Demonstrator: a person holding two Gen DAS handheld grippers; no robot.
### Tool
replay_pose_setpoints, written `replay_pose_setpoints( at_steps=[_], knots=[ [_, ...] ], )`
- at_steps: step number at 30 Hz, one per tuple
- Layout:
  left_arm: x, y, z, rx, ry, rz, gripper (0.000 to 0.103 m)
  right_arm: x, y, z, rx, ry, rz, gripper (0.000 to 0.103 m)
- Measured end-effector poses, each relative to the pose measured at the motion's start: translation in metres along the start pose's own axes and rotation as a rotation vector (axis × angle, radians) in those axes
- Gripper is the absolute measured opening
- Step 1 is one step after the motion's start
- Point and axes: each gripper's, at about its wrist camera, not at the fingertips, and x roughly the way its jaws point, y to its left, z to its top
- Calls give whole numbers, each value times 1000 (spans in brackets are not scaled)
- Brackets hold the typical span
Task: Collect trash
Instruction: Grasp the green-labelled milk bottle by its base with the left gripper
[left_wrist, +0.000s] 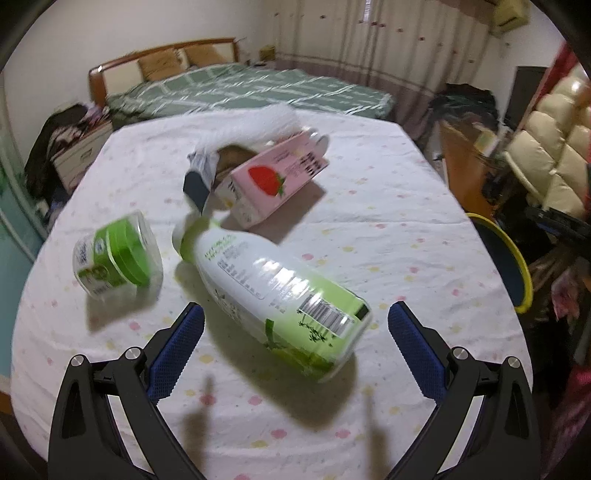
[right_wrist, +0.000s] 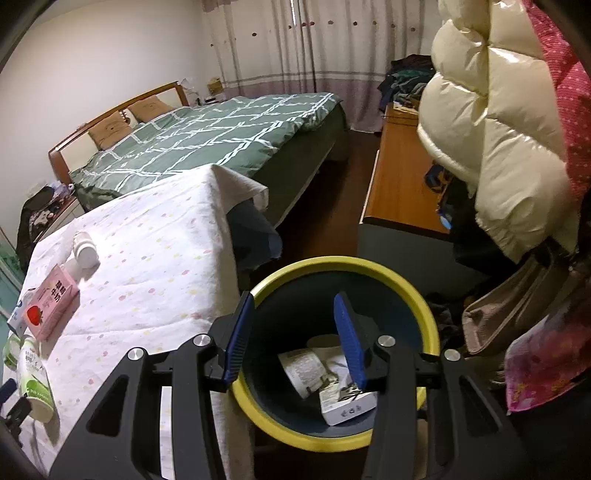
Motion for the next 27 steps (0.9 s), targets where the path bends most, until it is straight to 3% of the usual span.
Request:
replay_pose_setpoints(
  at_steps=[9,17,22,27],
  knots=[
    [27,4,-3,-29,45,34,98,7,10,-2,-7,10,40,43],
    [-4,54,-21,-57,17,100,98,8,16,-3,-13,12,62,43],
    [-18,74,-29,-92,-27,81,98,6,25,-2,-20,4,77,43],
    [-7,71,-31,-110,-7,37,98,-1,35,-1,-46,-6,88,43]
  ],
)
